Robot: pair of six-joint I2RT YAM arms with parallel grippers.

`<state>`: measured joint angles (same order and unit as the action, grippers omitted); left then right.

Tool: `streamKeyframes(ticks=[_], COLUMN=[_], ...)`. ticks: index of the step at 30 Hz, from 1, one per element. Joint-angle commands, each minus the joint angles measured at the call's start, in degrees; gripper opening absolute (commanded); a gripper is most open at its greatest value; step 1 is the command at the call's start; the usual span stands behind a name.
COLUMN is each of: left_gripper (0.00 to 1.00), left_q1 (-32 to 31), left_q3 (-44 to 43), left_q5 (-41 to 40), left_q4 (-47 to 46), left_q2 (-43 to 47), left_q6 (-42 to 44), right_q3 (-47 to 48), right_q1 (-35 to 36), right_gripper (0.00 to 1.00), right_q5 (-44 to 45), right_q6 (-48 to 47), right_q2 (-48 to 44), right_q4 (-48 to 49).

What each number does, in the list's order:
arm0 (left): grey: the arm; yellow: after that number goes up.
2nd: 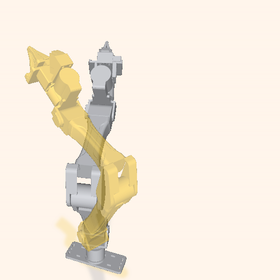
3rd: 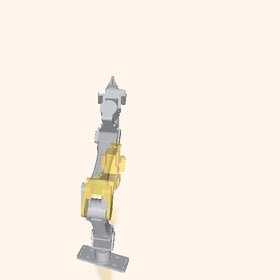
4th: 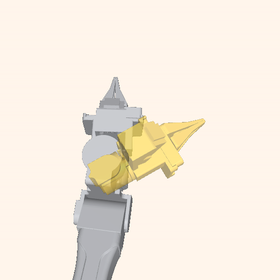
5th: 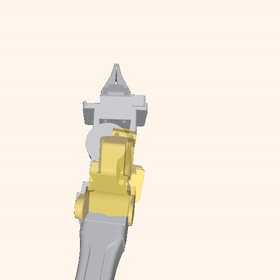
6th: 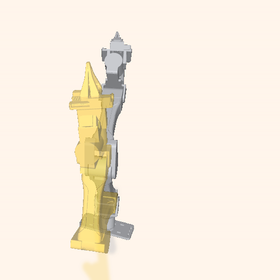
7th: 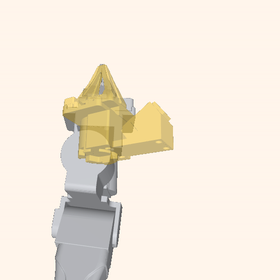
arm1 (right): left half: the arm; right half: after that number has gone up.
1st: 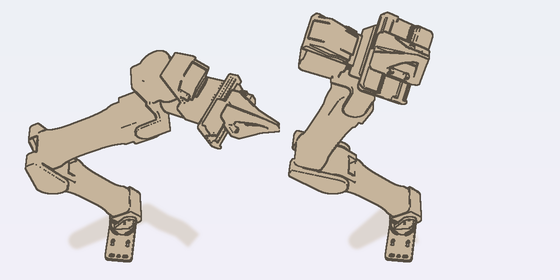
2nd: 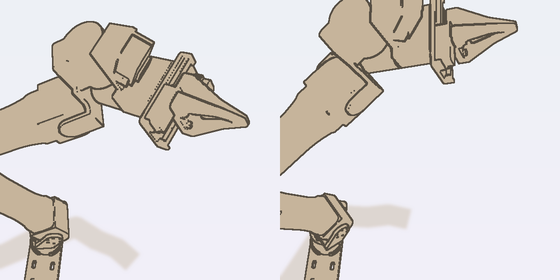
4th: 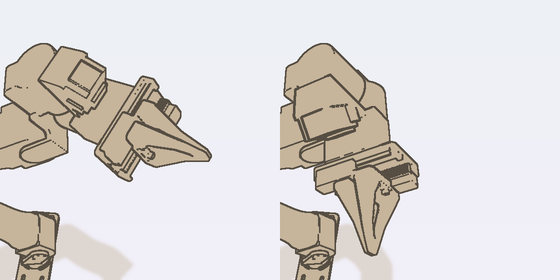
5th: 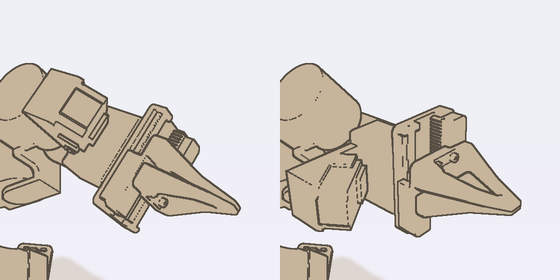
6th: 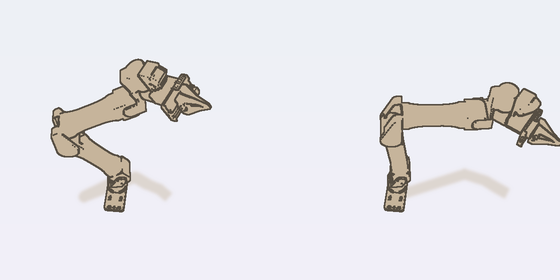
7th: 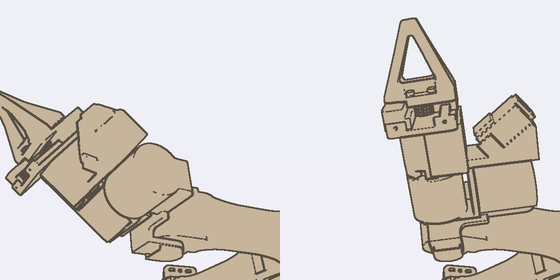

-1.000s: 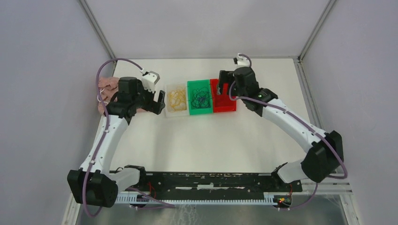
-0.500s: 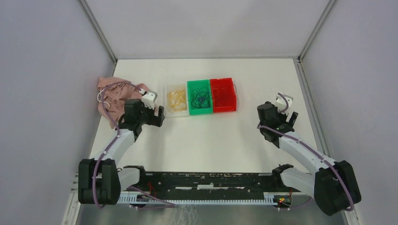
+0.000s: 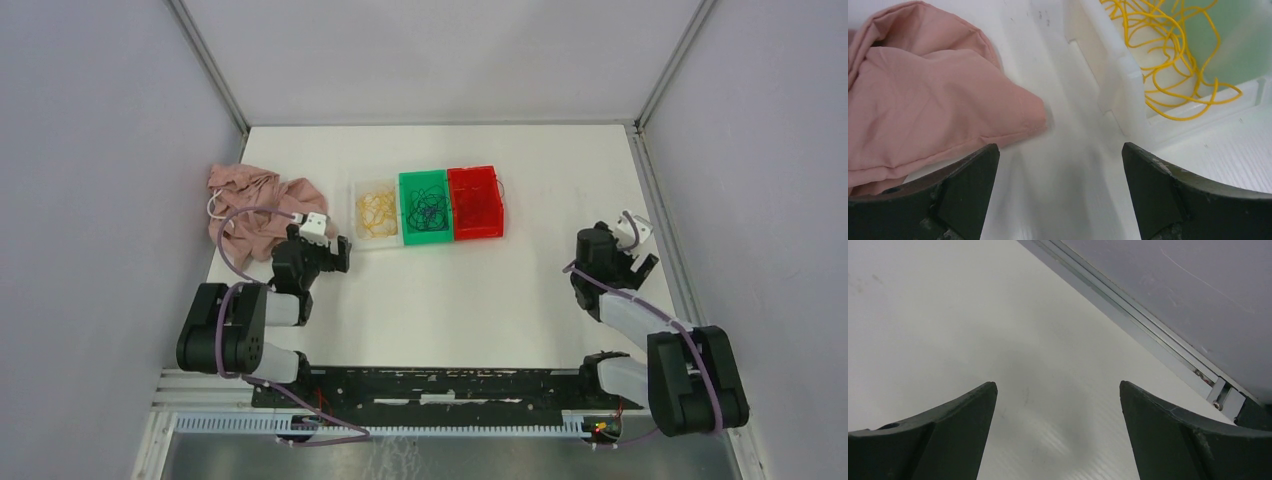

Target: Untangle the cables

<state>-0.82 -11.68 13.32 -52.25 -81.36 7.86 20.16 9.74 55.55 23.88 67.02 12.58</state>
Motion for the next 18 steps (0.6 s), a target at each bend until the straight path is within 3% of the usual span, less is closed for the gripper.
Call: streamKeyframes(ticks=[1,3,4,6,9,15,18], left_gripper=[0.99,0.99,0.99,0.99,0.99,0.99,0.99], left_q1=[0.34,0.31,0.29,0.29,0.27,0.33,0.26], left_q3=[0.81,4.55,5.32,5.04,4.57,-0.35,-0.14], left_q5=[-4.86,-6.78,-7.15,-8.18,-8.44,-8.74,-8.91], left_q4=[-16.2,-27.92,-29.48,-25.55,-26.78,-16.63,-17.6], left_q2=[-2.52,-6.12,-5.97,-4.14,-5.3,-5.03,-5.28], left_q6=[-3.77,-5.23,-5.27,-5.16,-5.82,-5.86,-5.96], right_q3=[-0.96,-0.69,-0.35,0.17,-0.84,3.89,6.94], right_q1=[-6.41,-7.55,-7.74,-7.84,-7.49,0.24,0.31], right_gripper=[0.99,0.99,0.99,0.99,1.0,1.0,0.99], right_q5=[-6.62,-10.35,-12.29,-15.14,-17.25,-17.81,-21.54], right_q6=[0.75,-3.28,-4.88,-5.73,-7.37,-17.62,-19.65], right_q2=[2.01,4.56,5.93,8.56,11.23,16.66,18.93], right_q4=[12.97,18.03,20.23,23.21,29.22,29.33,26.07])
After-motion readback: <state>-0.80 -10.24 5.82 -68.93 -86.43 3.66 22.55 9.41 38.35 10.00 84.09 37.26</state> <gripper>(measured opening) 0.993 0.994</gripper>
